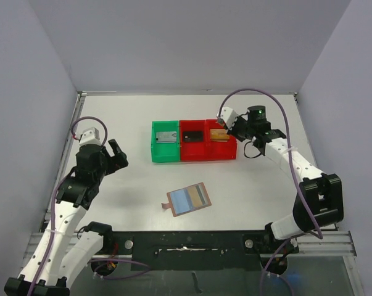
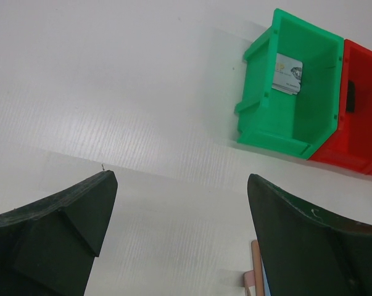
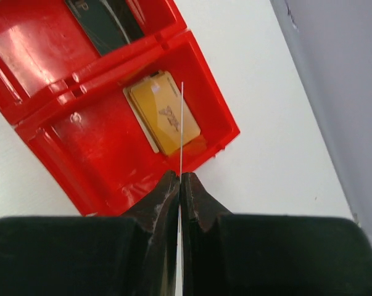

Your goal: Take the credit cards out of the card holder

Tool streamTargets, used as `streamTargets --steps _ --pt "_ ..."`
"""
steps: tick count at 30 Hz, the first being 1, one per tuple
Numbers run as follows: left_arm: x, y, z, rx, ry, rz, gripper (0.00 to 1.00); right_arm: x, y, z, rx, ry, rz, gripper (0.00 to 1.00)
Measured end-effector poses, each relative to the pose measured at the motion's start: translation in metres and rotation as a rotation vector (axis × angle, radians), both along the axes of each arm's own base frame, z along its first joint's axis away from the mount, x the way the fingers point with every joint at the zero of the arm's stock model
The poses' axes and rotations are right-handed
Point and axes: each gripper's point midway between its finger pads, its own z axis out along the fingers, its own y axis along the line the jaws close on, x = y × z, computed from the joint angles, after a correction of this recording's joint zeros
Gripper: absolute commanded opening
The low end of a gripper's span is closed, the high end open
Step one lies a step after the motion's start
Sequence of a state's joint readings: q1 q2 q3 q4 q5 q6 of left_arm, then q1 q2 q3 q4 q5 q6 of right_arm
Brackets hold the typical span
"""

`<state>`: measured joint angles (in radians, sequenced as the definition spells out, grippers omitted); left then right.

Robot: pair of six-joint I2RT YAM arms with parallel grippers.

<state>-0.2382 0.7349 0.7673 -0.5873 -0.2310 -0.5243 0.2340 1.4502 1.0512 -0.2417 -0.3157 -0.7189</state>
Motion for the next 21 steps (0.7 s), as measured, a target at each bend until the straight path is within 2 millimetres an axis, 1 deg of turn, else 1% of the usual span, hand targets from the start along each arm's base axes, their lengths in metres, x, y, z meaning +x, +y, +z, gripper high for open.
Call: streamTargets --steps 4,7,9,11,14,19,21 --pt "0.001 -0.001 -0.003 0.007 0.01 -0.015 0.87 0.013 0.023 0.003 -0.032 -0.019 0.066 0.0" --pt "0.002 -0.004 -0.004 0.004 0.015 -0.028 0.87 0.025 0.032 -0.005 -0.073 -0.019 0.092 0.0" --pt "0.002 -0.005 -0.006 0.005 0.022 -0.036 0.87 0.03 0.03 -0.016 -0.111 -0.002 0.097 0.0" --pt "0.001 -0.005 -0.007 0.007 0.023 -0.038 0.87 0.03 0.026 -0.031 -0.155 0.025 0.103 0.0" --pt "0.001 -0.005 -0.007 0.008 0.024 -0.042 0.87 0.03 0.023 -0.047 -0.218 0.059 0.116 0.0" --pt "0.001 -0.009 -0.007 0.003 0.022 -0.065 0.87 0.041 0.028 -0.062 -0.296 0.063 0.138 0.0" --pt "0.001 -0.01 -0.009 0.0 0.028 -0.075 0.87 0.041 0.031 -0.065 -0.311 0.064 0.153 0.0"
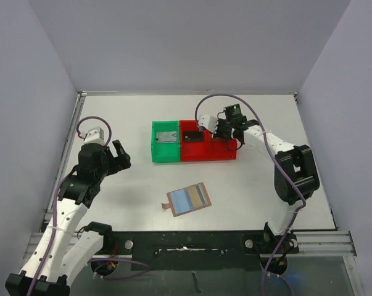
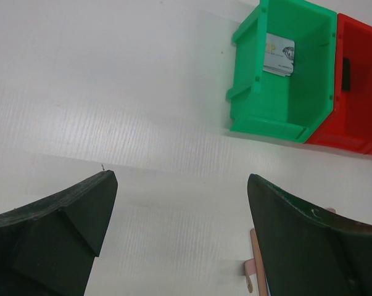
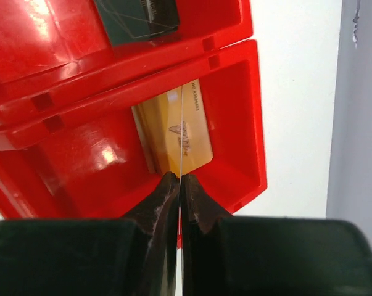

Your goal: Take the credit cards out of the card holder

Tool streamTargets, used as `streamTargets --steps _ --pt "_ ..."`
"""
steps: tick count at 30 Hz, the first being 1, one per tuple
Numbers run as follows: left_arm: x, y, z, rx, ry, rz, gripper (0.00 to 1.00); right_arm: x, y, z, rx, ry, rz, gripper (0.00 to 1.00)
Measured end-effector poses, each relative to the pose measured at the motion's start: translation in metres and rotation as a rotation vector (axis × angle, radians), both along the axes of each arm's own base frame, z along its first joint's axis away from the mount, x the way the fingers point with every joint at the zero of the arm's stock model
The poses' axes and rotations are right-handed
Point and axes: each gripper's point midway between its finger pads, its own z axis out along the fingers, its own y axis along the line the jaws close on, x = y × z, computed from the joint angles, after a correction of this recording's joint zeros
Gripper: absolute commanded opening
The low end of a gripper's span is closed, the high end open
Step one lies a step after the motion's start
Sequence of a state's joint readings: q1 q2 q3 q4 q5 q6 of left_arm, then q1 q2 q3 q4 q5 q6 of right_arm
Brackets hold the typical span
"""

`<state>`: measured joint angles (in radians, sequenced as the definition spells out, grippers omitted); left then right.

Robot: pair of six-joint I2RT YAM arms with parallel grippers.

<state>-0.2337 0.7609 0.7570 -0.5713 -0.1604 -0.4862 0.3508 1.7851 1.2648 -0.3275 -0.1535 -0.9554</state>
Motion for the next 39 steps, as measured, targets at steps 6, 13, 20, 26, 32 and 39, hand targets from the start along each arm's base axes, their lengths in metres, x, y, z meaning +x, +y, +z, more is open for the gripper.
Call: streamTargets --steps 6,13,20,26,32,39 --pt "0.001 -0.004 -0.006 -0.002 0.026 -0.02 0.87 0.02 0.004 0.0 -0.039 -0.02 0.024 0.0" --pt "0.001 -0.006 -0.005 -0.003 0.02 -0.035 0.87 0.034 -0.003 -0.008 -0.088 -0.022 0.04 0.0" --pt "0.001 -0.006 -0.004 0.002 0.017 -0.045 0.87 0.037 -0.004 -0.017 -0.12 -0.018 0.072 0.02" --pt "0.001 -0.007 -0.004 0.0 0.017 -0.05 0.87 0.043 -0.003 -0.022 -0.139 -0.047 0.073 0.06" --pt "0.003 -0.008 -0.004 -0.001 0.015 -0.051 0.87 0.041 -0.002 -0.042 -0.143 -0.038 0.064 0.14" --pt "0.004 -0.008 -0.007 0.001 0.024 -0.051 0.87 0.034 -0.003 -0.051 -0.142 -0.02 0.051 0.39"
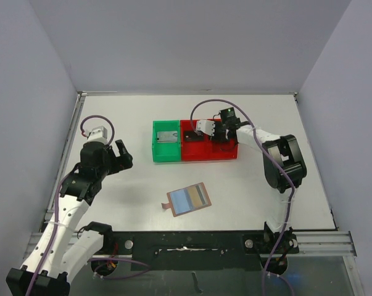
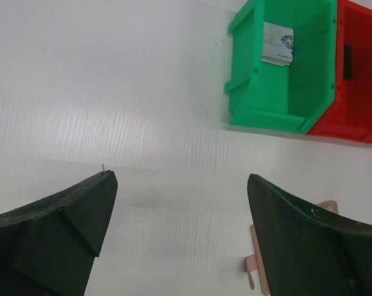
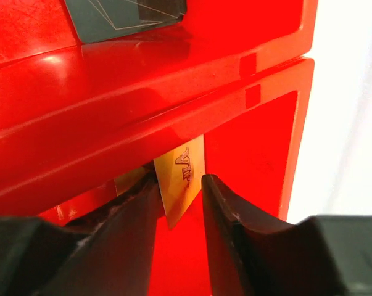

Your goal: Take the credit cards out of the card holder

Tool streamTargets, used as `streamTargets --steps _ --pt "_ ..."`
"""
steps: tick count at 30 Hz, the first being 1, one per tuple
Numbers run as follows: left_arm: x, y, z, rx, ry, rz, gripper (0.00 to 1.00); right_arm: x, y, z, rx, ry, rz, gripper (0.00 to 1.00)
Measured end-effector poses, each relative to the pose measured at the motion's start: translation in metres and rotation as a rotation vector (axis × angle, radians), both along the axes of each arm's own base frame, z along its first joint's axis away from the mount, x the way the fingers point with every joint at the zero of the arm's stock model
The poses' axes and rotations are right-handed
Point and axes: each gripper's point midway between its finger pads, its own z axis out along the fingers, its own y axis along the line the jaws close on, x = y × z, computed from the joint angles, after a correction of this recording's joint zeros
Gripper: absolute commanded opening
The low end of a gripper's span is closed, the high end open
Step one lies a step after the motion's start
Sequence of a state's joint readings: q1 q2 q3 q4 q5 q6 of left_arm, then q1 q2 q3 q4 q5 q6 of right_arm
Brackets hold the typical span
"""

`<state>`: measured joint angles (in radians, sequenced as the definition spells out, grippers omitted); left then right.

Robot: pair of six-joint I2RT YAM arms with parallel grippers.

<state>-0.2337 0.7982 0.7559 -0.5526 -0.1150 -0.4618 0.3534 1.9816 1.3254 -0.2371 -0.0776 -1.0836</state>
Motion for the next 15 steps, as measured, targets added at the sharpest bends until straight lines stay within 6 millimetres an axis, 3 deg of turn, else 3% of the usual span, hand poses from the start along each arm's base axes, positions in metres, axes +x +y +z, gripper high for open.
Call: streamTargets --steps 9,15 --pt "0.0 -0.002 -0.004 -0.004 0.013 -0.009 0.87 0.0 0.001 0.007 0.022 -0.009 -0.019 0.59" --pt "0.001 -0.003 -0.005 -0.006 0.014 -0.013 0.87 -0.007 0.006 0.018 0.065 0.007 -0.017 0.65"
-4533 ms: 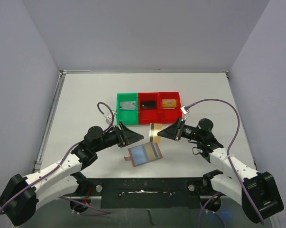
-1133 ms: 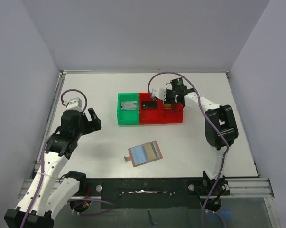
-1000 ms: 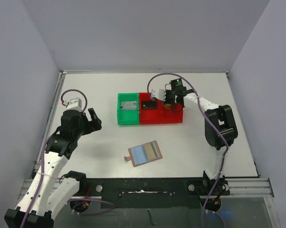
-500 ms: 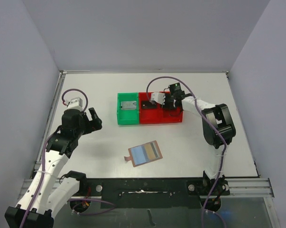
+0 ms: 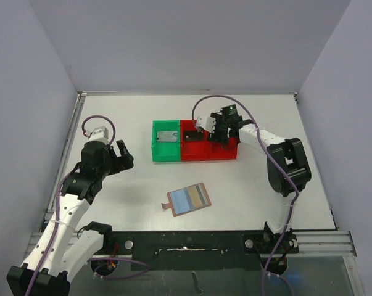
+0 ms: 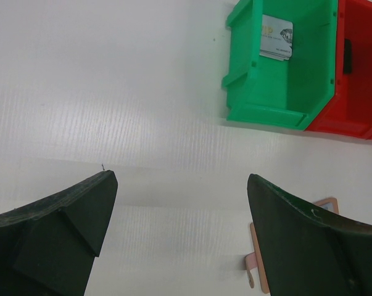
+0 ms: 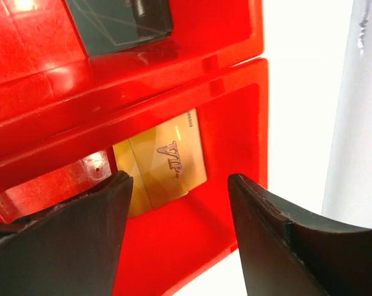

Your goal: Take the credit cards out of the card holder

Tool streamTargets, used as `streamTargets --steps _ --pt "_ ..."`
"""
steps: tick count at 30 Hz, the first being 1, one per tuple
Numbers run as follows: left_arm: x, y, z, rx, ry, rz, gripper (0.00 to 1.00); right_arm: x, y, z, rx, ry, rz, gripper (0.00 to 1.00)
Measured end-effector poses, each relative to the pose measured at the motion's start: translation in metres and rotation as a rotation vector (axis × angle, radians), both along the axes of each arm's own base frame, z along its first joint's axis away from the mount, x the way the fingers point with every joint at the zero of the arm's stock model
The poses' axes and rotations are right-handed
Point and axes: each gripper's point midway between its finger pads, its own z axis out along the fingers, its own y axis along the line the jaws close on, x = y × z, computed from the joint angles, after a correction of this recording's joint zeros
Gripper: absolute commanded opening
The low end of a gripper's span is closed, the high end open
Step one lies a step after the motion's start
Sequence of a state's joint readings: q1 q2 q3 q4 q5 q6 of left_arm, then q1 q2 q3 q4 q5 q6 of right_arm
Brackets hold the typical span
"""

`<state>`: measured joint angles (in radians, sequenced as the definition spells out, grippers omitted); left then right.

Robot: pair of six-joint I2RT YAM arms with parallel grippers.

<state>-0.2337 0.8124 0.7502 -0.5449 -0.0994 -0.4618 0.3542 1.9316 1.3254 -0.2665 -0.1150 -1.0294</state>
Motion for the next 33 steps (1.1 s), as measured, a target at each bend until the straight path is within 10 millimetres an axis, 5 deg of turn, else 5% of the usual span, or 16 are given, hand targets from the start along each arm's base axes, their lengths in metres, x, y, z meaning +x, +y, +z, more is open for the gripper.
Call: streamTargets --steps 6,13,18,21,27,33 --pt "0.001 0.0 -0.001 0.0 0.004 -0.002 0.87 -0.003 0.004 0.044 0.141 -0.064 -0.076 0.66" --pt "0.001 -0.001 -0.002 -0.003 0.007 -0.006 0.87 -0.03 -0.014 0.095 0.594 -0.077 -0.423 0.44" --pt "0.001 -0.002 -0.003 -0.004 0.008 -0.009 0.87 -0.019 -0.031 0.111 0.864 0.083 -0.754 0.24" --pt "0.001 -0.003 -0.003 -0.006 0.009 -0.011 0.87 -0.013 -0.033 0.097 0.913 0.171 -0.894 0.2" --pt "0.001 -0.004 -0.004 -0.01 0.012 -0.017 0.87 -0.042 -0.013 0.037 0.807 0.341 -1.062 0.16" --pt "0.001 -0.004 -0.004 -0.01 0.013 -0.017 0.87 -0.056 0.0 0.009 0.721 0.373 -1.124 0.14"
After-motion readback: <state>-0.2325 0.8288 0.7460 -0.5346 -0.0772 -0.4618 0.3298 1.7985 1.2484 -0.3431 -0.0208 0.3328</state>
